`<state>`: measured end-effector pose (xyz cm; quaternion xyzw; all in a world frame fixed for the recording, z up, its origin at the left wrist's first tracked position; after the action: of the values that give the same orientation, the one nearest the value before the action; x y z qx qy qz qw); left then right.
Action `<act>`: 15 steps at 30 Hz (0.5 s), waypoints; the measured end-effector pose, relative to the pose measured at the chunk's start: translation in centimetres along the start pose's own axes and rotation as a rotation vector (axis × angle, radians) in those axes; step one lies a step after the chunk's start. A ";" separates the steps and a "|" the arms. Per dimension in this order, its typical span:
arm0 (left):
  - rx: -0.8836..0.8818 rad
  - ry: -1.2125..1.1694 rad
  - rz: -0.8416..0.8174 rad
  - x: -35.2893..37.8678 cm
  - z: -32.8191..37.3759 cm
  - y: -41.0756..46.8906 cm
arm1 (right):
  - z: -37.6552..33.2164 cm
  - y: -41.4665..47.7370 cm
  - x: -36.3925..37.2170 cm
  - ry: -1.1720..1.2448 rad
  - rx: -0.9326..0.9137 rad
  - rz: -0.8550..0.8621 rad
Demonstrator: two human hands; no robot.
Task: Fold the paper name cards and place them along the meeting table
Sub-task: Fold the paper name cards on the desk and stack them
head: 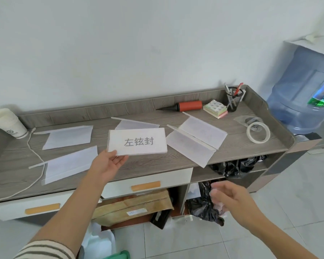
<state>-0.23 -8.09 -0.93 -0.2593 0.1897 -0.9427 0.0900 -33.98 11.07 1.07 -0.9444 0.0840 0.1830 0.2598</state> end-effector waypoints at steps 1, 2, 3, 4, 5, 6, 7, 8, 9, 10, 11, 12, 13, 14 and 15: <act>0.014 -0.001 -0.024 0.1 0.0 -0.4 | -1.6 1.0 0.2 -0.024 -0.043 -0.004; 0.024 -0.004 -0.045 0.1 -0.1 -0.9 | -3.3 2.1 0.5 -0.044 -0.079 -0.006; 0.034 -0.004 -0.064 0.2 -0.1 -1.2 | -5.0 3.3 0.9 -0.057 -0.110 -0.012; 0.042 -0.003 -0.083 0.2 -0.2 -1.6 | -6.6 4.8 1.4 -0.082 -0.136 -0.018; 0.045 -0.003 -0.095 0.3 -0.4 -1.9 | -8.1 6.2 2.1 -0.125 -0.159 -0.027; 0.047 -0.005 -0.105 0.3 -0.5 -2.1 | -9.4 7.7 3.0 -0.189 -0.174 -0.036; 0.047 -0.003 -0.112 0.2 -0.7 -2.3 | -10.5 9.1 4.0 -0.257 -0.180 -0.049; 0.045 -0.003 -0.120 0.1 -1.0 -2.4 | -11.3 10.3 5.1 -0.299 -0.173 -0.067; 0.043 -0.005 -0.122 -0.1 -1.2 -2.4 | -11.9 11.2 6.2 -0.309 -0.158 -0.087; 0.041 -0.016 -0.120 -0.4 -1.4 -2.3 | -12.2 12.1 7.2 -0.308 -0.143 -0.095; 0.042 -0.018 -0.114 -0.7 -1.6 -2.2 | -12.4 12.7 8.1 -0.313 -0.131 -0.083; 0.045 0.002 -0.100 -1.1 -1.7 -2.0 | -12.3 13.3 8.7 -0.323 -0.117 -0.061; 0.056 0.071 -0.072 -1.7 -1.9 -1.8 | -12.2 13.7 9.3 -0.324 -0.110 -0.044; 0.081 0.200 -0.035 -2.4 -1.9 -1.5 | -12.0 14.1 9.7 -0.314 -0.110 -0.030; 0.111 0.374 0.006 -3.1 -1.9 -1.2 | -11.7 14.5 10.1 -0.306 -0.112 -0.019</act>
<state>1.33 -5.61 -3.40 -0.0738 0.1518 -0.9832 0.0703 -24.88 -7.99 -0.17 -0.9193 0.0239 0.3268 0.2181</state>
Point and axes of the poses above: each hand's wrist, its own y-axis towards the middle knuckle, its own x-axis out of the palm, z = x × y, the point moved 6 cm from there along y, towards the middle knuckle, and after that the axes turned 9 degrees about x, right-handed, at the moved point
